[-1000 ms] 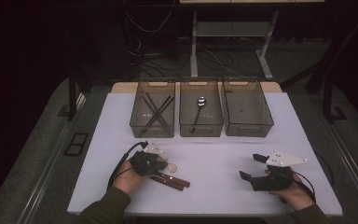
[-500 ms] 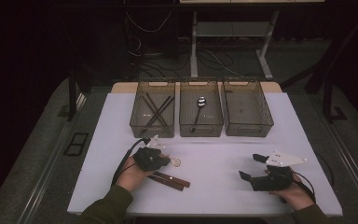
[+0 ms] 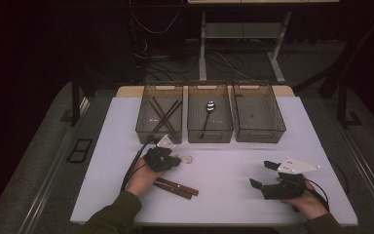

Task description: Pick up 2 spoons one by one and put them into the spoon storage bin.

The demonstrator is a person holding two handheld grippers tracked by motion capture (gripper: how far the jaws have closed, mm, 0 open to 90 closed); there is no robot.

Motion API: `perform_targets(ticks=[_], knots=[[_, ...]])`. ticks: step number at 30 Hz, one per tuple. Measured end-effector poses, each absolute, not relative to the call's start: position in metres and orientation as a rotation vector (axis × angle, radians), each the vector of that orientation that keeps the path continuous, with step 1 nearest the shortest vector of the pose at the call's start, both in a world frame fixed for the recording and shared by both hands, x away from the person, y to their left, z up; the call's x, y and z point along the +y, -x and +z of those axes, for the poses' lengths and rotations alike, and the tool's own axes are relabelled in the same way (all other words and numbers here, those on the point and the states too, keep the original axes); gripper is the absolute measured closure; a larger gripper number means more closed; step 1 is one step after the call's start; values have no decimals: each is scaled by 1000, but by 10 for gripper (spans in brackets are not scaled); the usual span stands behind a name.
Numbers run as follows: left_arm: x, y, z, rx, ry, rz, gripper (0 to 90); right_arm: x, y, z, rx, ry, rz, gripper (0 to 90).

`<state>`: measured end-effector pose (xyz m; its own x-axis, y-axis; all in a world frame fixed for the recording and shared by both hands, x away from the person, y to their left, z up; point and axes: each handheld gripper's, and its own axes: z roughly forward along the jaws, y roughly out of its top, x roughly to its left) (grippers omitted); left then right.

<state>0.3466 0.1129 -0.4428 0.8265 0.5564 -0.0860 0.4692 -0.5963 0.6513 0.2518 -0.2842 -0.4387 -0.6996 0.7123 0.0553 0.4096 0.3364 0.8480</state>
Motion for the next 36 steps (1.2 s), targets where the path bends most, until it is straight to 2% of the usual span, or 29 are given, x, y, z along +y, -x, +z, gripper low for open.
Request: perform_targets(ticks=[15, 20, 22, 30, 33, 36], knots=[[110, -358, -443, 760, -2297, 176, 890, -284, -252, -440, 2287, -991, 1299, 154], [122, -354, -427, 733, -2208, 206, 887, -284, -252, -439, 2286, -989, 1304, 154], [127, -354, -421, 732, -2176, 218, 851, -284, -252, -439, 2286, -985, 1303, 154], [131, -374, -420, 766, -2163, 212, 605, -283, -253, -440, 2292, -989, 1297, 154], [126, -382, -424, 768, -2183, 182, 559, -284, -253, -440, 2290, -994, 1299, 154], [124, -384, -427, 782, -2190, 182, 564, -284, -252, -441, 2289, -1004, 1297, 154]])
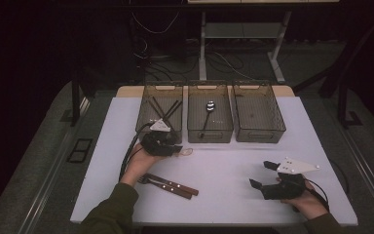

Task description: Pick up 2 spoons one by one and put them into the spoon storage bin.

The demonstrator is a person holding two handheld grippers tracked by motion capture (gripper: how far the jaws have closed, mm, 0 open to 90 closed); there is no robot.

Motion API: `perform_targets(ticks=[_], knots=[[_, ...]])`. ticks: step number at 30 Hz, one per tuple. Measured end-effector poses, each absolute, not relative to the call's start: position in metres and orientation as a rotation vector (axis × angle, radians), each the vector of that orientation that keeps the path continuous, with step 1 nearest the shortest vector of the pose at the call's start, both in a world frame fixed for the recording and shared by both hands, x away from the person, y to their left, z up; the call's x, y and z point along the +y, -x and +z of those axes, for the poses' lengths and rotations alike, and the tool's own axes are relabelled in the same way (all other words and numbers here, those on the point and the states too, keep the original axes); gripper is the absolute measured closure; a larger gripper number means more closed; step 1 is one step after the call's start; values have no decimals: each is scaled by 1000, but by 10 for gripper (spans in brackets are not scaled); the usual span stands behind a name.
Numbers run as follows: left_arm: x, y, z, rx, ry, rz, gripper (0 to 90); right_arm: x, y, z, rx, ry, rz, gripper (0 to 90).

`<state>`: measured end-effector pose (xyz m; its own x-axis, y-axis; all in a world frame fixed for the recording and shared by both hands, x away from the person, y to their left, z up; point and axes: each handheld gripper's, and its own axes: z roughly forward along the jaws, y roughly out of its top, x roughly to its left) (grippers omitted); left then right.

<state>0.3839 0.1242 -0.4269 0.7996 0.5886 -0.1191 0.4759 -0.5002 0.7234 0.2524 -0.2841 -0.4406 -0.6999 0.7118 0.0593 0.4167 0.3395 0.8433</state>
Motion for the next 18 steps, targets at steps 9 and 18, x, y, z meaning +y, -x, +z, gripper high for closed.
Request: perform_targets(ticks=[9, 18], knots=[[124, -386, -437, 790, -2260, 151, 570, -284, -252, -441, 2294, -1022, 1308, 153], [119, -384, -441, 761, -2312, 134, 569, -283, -252, -438, 2297, -1068, 1264, 115]])
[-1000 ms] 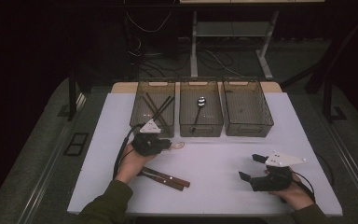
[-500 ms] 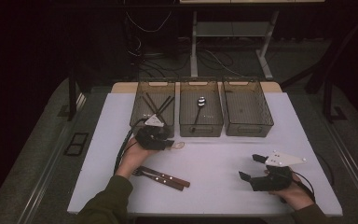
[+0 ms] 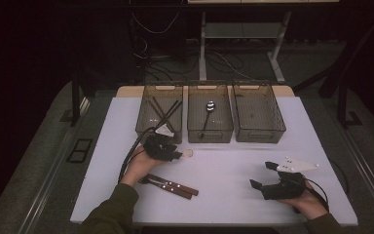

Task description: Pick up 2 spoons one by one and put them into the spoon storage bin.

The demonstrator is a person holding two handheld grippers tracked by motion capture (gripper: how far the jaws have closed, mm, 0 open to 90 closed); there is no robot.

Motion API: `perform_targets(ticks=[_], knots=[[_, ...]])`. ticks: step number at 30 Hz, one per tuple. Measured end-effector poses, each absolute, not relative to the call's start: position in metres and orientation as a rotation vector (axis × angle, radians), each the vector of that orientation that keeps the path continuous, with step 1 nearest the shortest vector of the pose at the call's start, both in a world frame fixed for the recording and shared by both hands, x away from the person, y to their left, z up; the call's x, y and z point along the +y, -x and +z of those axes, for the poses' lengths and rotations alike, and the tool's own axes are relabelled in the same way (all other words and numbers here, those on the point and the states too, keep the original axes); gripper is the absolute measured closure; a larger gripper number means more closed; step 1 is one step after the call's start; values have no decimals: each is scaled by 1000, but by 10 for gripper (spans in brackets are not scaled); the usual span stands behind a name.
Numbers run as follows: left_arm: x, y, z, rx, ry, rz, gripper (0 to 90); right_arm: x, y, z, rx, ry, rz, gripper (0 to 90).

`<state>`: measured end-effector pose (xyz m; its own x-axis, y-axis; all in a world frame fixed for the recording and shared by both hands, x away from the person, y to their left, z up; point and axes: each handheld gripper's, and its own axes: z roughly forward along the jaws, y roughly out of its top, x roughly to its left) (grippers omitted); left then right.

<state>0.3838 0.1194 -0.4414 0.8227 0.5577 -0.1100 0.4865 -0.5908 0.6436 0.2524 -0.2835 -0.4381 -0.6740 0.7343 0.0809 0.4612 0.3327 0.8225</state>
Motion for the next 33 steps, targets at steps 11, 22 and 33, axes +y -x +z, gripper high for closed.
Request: perform_targets(ticks=[11, 22, 33], knots=[[117, -380, -440, 711, -2353, 159, 672, -283, -251, -437, 2296, -1106, 1227, 116], [113, -372, -438, 643, -2400, 187, 750, -280, -250, -445, 2328, -1068, 1210, 116], [113, -369, -438, 627, -2397, 209, 759, -280, -253, -447, 2311, -1086, 1217, 116]])
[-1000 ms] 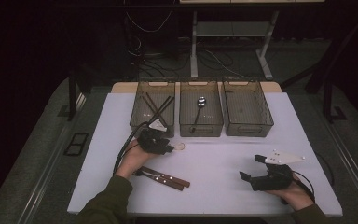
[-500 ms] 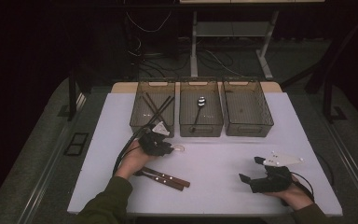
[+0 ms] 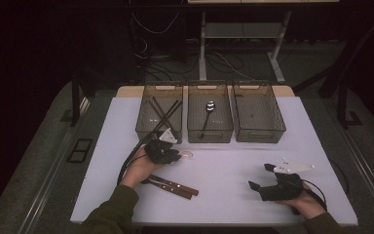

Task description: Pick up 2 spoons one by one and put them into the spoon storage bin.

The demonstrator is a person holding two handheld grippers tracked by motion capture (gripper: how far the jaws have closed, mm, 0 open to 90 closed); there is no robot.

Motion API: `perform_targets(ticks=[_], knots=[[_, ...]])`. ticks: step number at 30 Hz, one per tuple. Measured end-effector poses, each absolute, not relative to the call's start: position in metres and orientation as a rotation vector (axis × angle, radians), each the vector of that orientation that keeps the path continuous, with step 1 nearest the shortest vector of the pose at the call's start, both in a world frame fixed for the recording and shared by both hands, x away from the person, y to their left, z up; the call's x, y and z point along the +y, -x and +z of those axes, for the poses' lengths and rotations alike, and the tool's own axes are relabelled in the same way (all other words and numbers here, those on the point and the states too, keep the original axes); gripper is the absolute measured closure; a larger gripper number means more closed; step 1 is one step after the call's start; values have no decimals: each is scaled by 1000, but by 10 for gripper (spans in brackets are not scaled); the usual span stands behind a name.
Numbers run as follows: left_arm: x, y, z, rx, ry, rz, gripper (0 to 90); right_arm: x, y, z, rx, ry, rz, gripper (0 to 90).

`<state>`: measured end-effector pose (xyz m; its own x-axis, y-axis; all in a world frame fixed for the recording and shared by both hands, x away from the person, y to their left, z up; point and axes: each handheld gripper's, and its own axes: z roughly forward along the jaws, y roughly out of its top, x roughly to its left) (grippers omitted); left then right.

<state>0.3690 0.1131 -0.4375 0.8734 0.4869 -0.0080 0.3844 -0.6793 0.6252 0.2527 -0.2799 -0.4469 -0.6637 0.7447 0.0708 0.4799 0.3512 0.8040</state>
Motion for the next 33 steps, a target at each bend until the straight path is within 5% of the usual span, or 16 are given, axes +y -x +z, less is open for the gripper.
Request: perform_targets(ticks=[33], knots=[[112, -355, -402, 661, -2315, 186, 757, -282, -253, -443, 2298, -1077, 1253, 116]])
